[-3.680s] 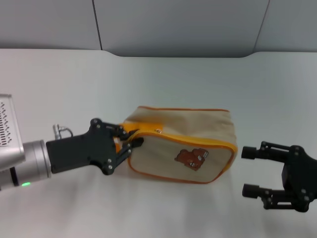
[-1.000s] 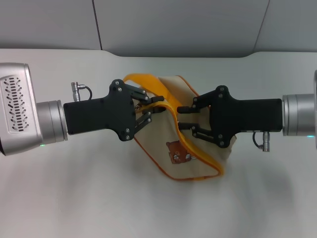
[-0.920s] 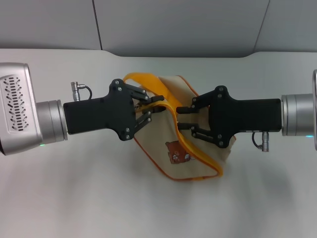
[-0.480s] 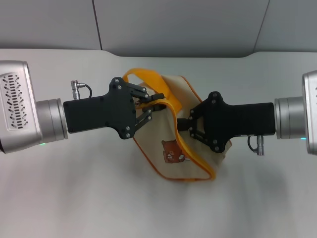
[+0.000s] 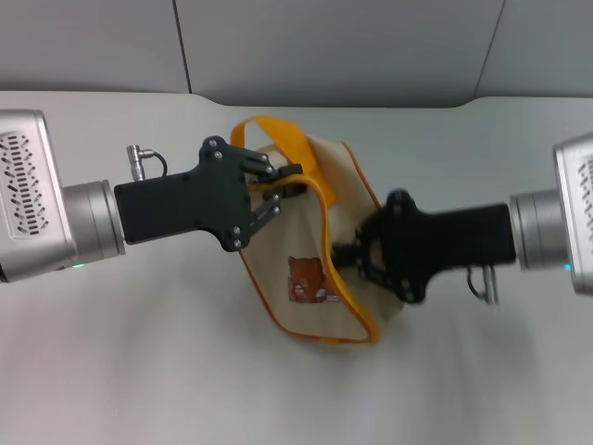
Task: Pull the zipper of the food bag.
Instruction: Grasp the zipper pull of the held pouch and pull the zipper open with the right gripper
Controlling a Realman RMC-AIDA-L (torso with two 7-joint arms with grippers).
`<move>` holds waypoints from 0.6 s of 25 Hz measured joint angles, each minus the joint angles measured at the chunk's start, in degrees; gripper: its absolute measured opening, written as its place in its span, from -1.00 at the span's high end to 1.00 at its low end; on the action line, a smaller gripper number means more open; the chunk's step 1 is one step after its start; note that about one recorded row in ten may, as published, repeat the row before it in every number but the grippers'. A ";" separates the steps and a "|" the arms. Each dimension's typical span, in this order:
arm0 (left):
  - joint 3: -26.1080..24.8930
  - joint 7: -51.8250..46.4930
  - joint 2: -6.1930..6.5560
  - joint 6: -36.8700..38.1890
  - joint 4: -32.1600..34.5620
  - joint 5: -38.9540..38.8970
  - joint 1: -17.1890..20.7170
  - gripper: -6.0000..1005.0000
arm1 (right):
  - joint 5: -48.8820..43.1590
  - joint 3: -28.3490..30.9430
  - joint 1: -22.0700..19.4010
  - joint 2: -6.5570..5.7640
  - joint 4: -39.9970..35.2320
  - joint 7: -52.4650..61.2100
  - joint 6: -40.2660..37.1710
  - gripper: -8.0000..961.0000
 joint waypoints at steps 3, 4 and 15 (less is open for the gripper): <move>-0.38 -0.60 0.08 -1.37 -0.21 -0.79 0.16 0.78 | -2.39 -2.27 -3.18 -0.01 -3.86 3.27 -1.04 0.99; -0.85 -1.07 0.08 -2.07 -0.22 -0.83 0.18 0.78 | -3.29 -2.75 -4.54 0.03 -5.50 4.31 -1.66 0.99; -2.23 -4.14 0.15 -3.80 -0.41 -0.98 1.24 0.78 | 1.11 1.86 -12.09 -0.17 -9.72 11.36 -6.85 0.98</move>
